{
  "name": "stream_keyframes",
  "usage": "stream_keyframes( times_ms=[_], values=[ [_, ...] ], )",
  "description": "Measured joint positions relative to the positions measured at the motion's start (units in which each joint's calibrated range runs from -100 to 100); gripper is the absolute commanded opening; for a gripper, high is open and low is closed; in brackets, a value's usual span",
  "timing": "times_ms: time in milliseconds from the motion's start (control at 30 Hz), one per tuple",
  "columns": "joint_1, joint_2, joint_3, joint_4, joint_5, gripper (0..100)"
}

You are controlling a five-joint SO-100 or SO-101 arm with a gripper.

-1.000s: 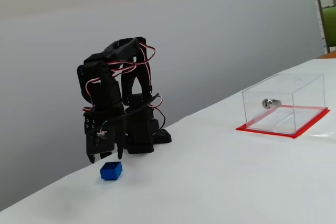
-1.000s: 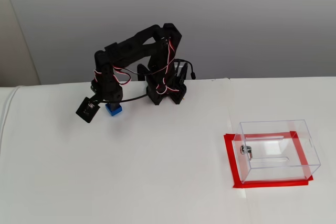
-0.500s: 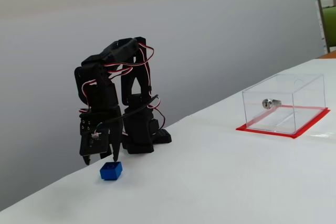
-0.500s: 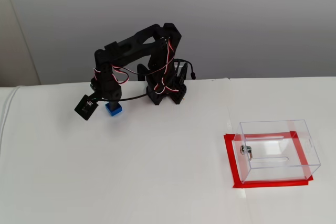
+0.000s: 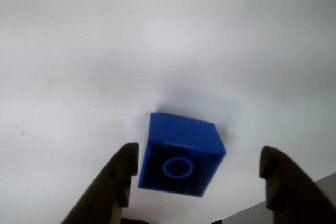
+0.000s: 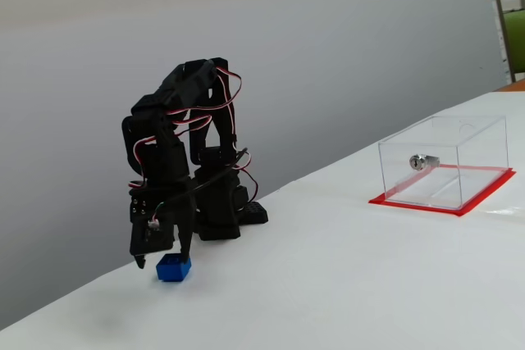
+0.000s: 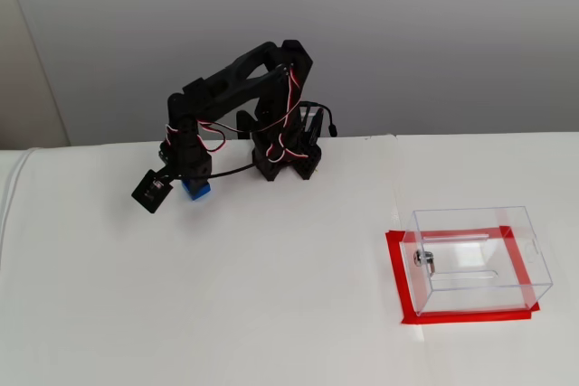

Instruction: Pick the blue lego brick and place it into the transparent box

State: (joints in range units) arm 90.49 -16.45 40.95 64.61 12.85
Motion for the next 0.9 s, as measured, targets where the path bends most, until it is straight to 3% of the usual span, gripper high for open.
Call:
stream_keyframes(
  times_ms=[900],
  values=[
    [-0.53, 3.04, 4.32, -2.31, 0.10, 26]
  ],
)
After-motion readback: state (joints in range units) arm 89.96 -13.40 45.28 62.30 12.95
